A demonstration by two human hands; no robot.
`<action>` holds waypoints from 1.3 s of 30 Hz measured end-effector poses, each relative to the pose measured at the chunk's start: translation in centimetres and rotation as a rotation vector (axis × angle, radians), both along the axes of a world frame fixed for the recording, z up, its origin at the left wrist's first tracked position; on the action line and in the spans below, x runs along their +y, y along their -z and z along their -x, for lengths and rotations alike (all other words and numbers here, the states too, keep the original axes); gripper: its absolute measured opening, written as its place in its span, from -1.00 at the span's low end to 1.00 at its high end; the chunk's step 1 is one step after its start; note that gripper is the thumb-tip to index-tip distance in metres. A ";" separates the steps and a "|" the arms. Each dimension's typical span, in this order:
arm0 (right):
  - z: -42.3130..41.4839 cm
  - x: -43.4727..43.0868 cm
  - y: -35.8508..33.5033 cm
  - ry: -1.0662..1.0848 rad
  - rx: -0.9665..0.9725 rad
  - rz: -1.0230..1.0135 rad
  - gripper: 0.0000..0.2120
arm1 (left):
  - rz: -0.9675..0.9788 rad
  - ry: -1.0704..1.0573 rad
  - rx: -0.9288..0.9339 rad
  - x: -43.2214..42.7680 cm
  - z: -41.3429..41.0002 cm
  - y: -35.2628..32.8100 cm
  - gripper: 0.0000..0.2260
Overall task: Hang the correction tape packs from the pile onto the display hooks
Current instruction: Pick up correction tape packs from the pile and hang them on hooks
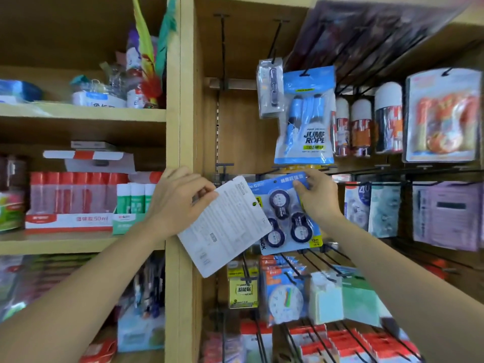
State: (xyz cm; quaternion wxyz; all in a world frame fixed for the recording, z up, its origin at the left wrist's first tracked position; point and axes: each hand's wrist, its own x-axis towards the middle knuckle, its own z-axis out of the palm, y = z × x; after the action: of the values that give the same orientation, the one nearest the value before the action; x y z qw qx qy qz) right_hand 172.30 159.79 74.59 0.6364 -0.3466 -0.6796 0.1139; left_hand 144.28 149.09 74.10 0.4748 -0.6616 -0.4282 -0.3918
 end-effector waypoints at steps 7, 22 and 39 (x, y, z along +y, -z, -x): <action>1.3 2.0 1.6 0.005 0.061 0.074 -0.77 | -0.138 0.172 -0.144 0.8 0.1 3.4 -0.77; 5.8 -7.0 12.3 -0.862 0.483 0.377 -0.65 | -0.152 0.244 -0.243 1.3 0.2 4.5 -0.77; 1.8 -6.8 11.8 -0.310 0.604 0.000 -0.84 | -0.140 -0.119 -0.155 1.1 -0.4 5.0 -0.57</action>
State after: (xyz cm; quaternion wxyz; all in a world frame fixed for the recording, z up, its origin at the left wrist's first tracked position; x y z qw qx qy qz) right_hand 170.50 153.02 62.75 0.7842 -0.1897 -0.5050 0.3067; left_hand 144.70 150.21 69.13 0.5079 -0.5680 -0.4737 -0.4417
